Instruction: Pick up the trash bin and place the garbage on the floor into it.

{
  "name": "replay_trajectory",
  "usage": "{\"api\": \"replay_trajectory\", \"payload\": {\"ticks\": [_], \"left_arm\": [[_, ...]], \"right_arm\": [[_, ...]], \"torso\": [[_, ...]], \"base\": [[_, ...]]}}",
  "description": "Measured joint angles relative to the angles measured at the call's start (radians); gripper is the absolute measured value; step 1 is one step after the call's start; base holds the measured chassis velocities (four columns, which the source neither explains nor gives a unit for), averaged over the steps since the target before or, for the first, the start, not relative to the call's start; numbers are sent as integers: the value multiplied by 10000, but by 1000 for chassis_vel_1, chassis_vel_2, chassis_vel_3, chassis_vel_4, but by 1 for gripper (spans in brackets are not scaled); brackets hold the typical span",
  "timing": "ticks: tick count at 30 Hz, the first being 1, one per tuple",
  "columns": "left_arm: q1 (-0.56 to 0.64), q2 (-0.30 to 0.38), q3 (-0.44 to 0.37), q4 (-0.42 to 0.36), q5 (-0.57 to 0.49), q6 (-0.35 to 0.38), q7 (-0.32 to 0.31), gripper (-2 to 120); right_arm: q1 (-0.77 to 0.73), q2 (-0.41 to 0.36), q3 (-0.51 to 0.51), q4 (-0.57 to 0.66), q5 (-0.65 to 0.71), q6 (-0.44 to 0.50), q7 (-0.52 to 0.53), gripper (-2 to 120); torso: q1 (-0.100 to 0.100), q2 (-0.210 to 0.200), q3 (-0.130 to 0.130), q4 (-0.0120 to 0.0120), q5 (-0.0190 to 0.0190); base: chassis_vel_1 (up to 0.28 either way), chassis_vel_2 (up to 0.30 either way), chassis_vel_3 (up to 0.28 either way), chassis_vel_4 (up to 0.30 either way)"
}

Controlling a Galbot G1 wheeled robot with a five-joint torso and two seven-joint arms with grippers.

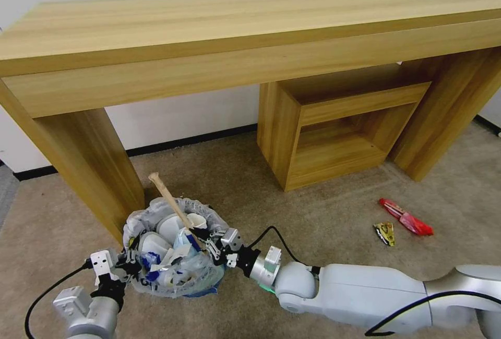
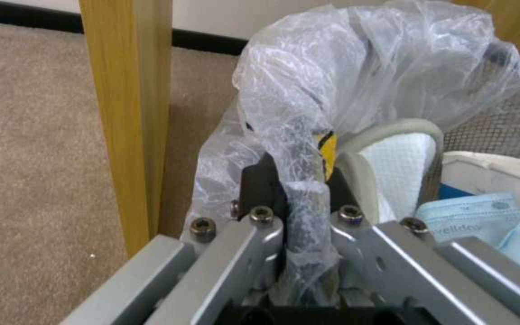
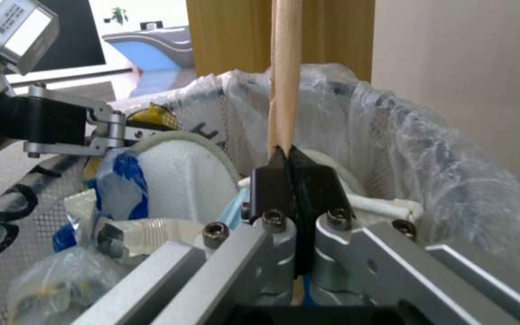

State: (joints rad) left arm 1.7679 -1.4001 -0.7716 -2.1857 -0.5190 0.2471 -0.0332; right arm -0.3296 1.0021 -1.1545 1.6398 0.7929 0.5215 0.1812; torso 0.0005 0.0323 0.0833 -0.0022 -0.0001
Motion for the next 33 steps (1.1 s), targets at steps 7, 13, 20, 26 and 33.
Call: {"api": "replay_trajectory", "payload": {"ticks": [7, 13, 20, 26, 33], "left_arm": [[-88, 100, -29, 2, -95, 0, -15, 3], [-151, 123, -26, 11, -144, 0, -23, 3], [-177, 115, -9, 53, -148, 2, -28, 3], [-184, 141, -27, 84, -172, 2, -27, 3], [-283, 209, -53, 294, -189, 7, -34, 3]], "right_arm": [[44, -158, -62, 113, -113, -30, 12, 8], [116, -296, -92, 260, -140, -46, -3, 23], [216, -230, -137, 232, -178, -39, -10, 52], [220, -144, -57, 237, -221, -7, -6, 62], [-11, -345, 385, 616, -258, 11, -6, 62]], "torso": [[0, 0, 0, -2, 1], [0, 0, 0, -2, 1], [0, 0, 0, -1, 1], [0, 0, 0, -1, 1], [0, 0, 0, -1, 1]], "base": [[0, 0, 0, 0], [0, 0, 0, 0], [0, 0, 0, 0], [0, 0, 0, 0], [0, 0, 0, 0]]}}
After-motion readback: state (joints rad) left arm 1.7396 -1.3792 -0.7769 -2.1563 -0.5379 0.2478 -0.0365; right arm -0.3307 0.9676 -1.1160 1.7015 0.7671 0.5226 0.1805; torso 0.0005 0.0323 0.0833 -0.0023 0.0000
